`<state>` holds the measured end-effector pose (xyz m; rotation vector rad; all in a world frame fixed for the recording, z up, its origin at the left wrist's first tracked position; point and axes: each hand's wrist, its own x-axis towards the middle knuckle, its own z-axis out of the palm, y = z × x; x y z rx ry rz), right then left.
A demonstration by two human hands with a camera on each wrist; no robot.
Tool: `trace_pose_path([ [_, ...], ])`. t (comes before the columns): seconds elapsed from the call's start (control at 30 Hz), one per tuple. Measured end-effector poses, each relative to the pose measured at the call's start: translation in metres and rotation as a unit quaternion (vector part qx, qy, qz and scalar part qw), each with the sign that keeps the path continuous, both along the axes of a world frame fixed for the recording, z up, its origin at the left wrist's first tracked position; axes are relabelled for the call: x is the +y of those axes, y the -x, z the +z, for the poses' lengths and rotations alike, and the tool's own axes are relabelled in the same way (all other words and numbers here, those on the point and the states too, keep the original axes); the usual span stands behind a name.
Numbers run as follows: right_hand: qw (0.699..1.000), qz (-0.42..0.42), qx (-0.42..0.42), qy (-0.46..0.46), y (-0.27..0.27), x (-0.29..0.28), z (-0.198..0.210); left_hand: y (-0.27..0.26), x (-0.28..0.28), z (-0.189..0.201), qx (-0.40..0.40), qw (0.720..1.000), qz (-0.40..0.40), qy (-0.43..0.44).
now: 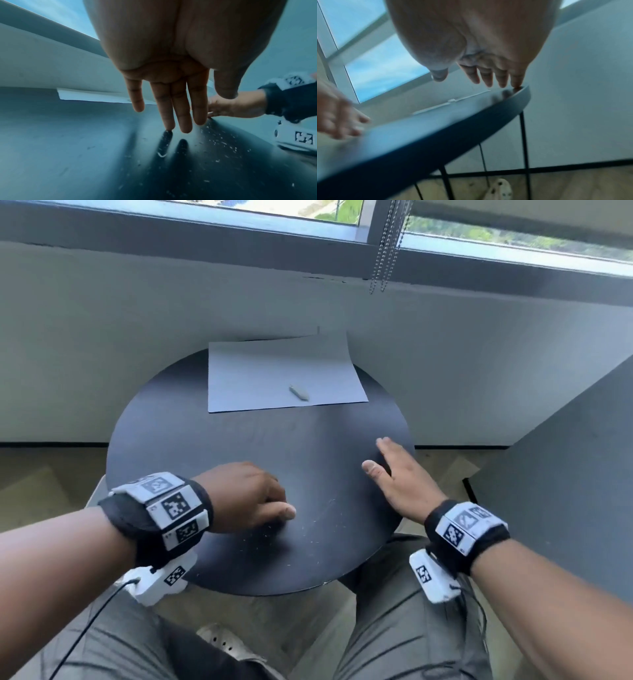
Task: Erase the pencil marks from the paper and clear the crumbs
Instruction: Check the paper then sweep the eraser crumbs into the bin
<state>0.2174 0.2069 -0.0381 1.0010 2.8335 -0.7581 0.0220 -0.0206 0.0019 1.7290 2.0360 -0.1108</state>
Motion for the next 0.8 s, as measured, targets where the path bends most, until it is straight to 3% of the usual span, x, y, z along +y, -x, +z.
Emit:
trace_pose_path([
  [0.07, 0.992, -0.007, -0.117, -0.048, 0.011, 0.003, -0.009, 0.005, -0.010, 0.000, 0.001, 0.998, 0.050, -0.030],
  [0.13, 0.986, 0.019, -0.151, -0.074, 0.025, -0.023, -0.012, 0.009, -0.017, -0.002, -0.010, 0.994, 0.096, -0.051],
  [0.23, 0.976, 0.149, -0.143, -0.074, 0.024, -0.083, -0.007, 0.015, -0.024, -0.009, 0.000, 0.990, 0.137, -0.031],
  [0.33, 0.961, 0.272, -0.053, 0.011, 0.003, -0.090, 0.012, 0.021, -0.035, -0.016, 0.018, 0.988, 0.146, 0.037],
  [0.37, 0.964, 0.266, -0.008, 0.016, -0.005, -0.077, 0.014, 0.021, -0.039, -0.016, 0.019, 0.989, 0.132, 0.057],
  [0.43, 0.989, 0.149, 0.009, -0.026, -0.022, -0.035, 0.010, 0.020, -0.045, -0.015, 0.025, 0.993, 0.092, 0.074],
  [0.5, 0.992, 0.021, -0.106, -0.066, -0.041, -0.001, 0.002, 0.017, -0.049, -0.013, 0.026, 0.994, 0.081, 0.064],
  [0.53, 0.984, 0.000, -0.163, -0.075, -0.047, 0.006, -0.003, 0.016, -0.050, -0.011, 0.025, 0.995, 0.083, 0.058],
  [0.6, 0.975, 0.000, -0.206, -0.080, -0.052, 0.001, -0.011, 0.013, -0.050, -0.010, 0.031, 0.994, 0.082, 0.067],
  [0.7, 0.978, 0.001, -0.196, -0.072, -0.040, -0.046, -0.011, 0.011, -0.050, -0.011, 0.025, 0.993, 0.084, 0.079],
  [0.8, 0.980, 0.087, -0.169, -0.061, -0.033, -0.111, -0.001, 0.013, -0.049, -0.011, 0.016, 0.994, 0.086, 0.066],
])
